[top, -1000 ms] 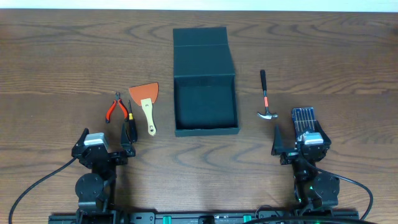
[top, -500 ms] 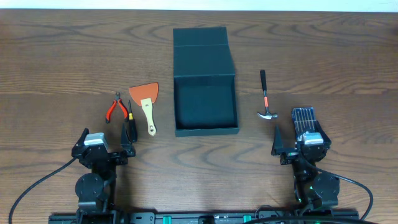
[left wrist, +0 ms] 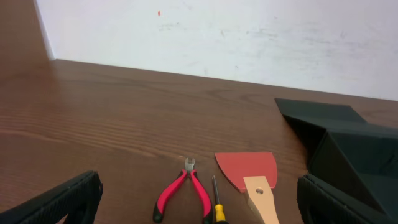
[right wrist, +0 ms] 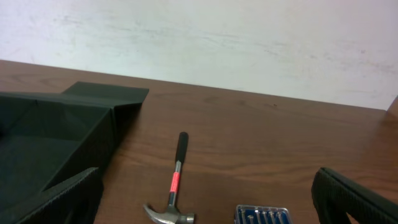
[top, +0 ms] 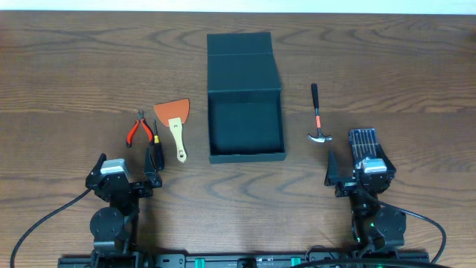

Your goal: Pack container

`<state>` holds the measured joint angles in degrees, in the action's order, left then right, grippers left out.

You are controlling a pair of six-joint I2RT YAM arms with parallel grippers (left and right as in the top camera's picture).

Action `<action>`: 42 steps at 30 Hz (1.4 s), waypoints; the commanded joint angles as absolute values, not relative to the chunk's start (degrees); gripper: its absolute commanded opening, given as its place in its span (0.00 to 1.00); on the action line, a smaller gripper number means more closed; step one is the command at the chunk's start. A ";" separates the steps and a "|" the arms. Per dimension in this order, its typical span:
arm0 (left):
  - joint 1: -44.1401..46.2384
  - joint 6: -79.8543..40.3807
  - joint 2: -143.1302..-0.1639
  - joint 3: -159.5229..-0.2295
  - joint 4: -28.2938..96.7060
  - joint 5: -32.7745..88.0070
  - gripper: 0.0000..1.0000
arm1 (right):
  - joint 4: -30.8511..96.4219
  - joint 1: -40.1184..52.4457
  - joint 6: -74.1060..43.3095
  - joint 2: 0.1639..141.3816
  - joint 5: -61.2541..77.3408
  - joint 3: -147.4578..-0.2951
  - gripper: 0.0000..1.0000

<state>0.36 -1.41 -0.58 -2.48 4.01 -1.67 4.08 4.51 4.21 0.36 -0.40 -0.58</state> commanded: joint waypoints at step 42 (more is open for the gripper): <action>0.05 -0.64 -0.23 -0.75 4.99 -1.91 0.98 | 3.31 4.86 4.71 0.49 0.51 -0.32 0.99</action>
